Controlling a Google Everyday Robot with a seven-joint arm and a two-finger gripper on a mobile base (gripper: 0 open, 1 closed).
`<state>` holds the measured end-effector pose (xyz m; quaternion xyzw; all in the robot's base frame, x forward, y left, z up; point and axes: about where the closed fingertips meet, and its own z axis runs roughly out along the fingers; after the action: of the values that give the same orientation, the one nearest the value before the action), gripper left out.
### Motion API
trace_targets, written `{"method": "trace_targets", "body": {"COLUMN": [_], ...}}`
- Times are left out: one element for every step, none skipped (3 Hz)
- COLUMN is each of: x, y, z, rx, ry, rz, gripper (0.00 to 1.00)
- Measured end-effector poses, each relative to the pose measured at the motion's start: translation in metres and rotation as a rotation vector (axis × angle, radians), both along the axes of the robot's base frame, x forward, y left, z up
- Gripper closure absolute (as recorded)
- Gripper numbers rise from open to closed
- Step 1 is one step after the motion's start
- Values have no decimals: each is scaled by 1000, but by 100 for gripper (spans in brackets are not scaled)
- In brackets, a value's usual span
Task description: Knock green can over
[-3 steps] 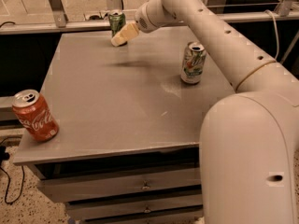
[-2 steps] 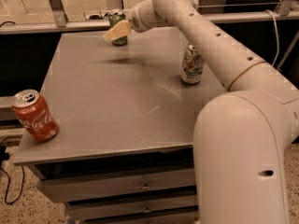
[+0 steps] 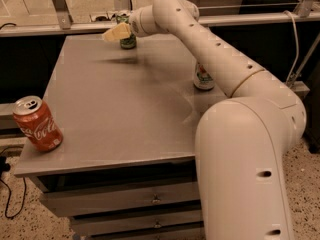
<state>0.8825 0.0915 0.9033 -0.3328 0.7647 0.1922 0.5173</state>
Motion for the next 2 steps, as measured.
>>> {"method": "trace_targets", "body": {"x": [14,19], "y": [4,-1], "z": [-2,-2], "rx": [3,-32], "ry": [-22,-52], "rz": [-14,-22], "gripper": [11,34]}}
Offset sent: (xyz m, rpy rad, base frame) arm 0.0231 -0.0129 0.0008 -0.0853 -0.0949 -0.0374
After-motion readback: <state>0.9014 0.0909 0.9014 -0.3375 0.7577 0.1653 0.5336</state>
